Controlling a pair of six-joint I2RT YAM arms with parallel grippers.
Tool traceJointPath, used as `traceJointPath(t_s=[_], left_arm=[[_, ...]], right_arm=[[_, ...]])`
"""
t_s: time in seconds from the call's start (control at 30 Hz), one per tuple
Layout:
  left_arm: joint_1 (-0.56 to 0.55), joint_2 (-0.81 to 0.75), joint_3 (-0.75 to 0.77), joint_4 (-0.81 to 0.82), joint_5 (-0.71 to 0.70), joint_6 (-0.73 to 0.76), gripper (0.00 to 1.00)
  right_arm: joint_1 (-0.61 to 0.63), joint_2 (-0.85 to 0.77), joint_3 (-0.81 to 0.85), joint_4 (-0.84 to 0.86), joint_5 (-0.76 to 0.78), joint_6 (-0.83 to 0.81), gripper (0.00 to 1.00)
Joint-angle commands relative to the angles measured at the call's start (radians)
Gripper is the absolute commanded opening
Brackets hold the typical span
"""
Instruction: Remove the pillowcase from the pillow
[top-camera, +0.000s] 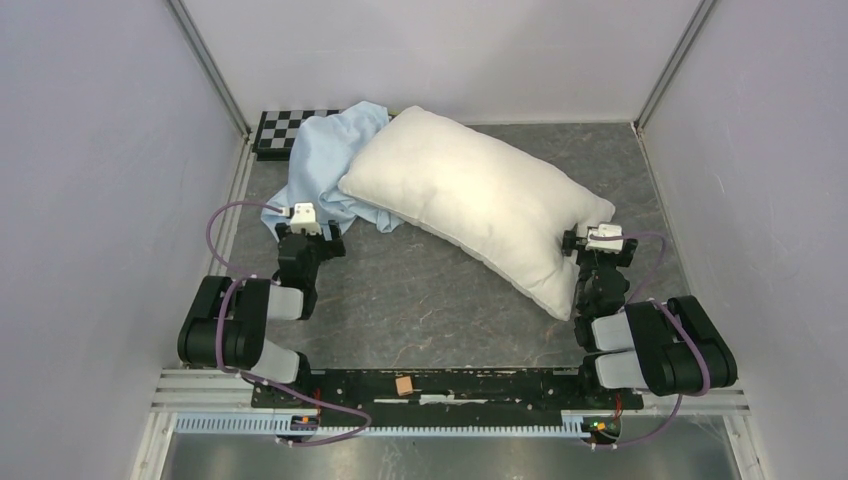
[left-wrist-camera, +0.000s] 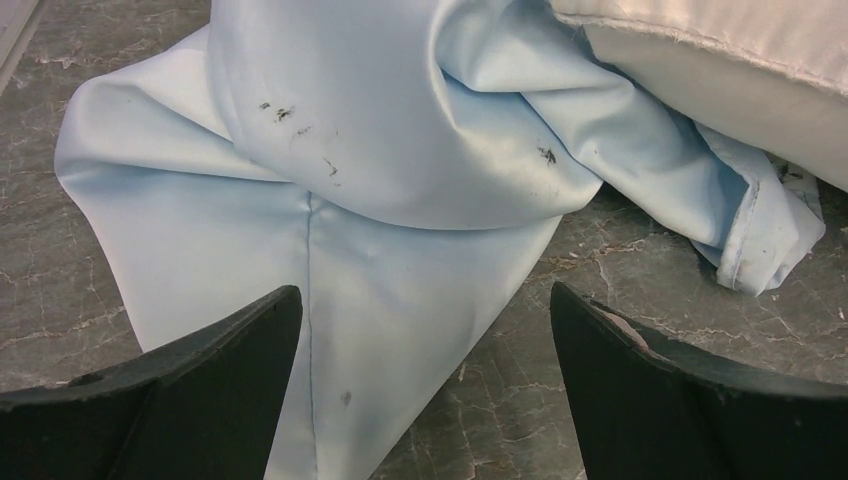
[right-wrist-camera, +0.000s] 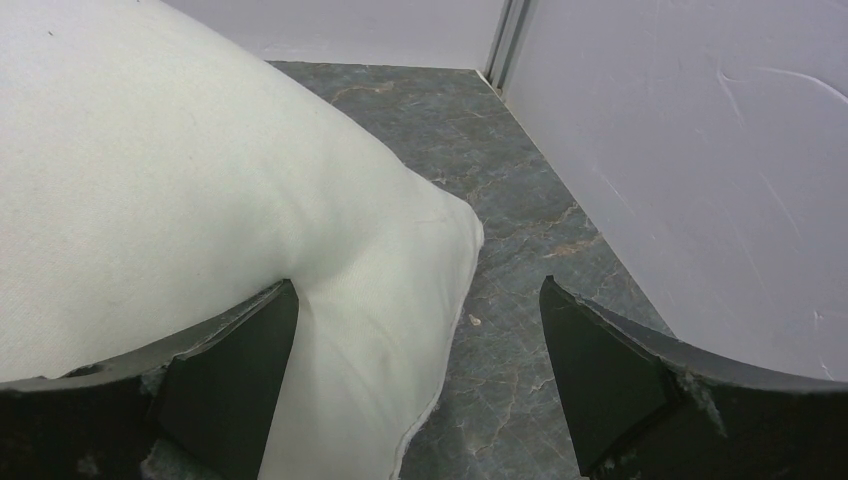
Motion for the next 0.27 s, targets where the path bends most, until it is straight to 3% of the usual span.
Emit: traceJointPath(t_s=[0.0,0.23], left_arm=[[0.0,0.0,0.02,0.07,-0.026,0.046,1.0],[0.001,0.001,0.02,0.072,-0.026,0.046,1.0]], right_arm=[[0.008,0.019,-0.118,-0.006,-0.021,-0.028,0.98],[0.008,0.019,-0.118,-0.006,-0.022,-0.028,0.98]])
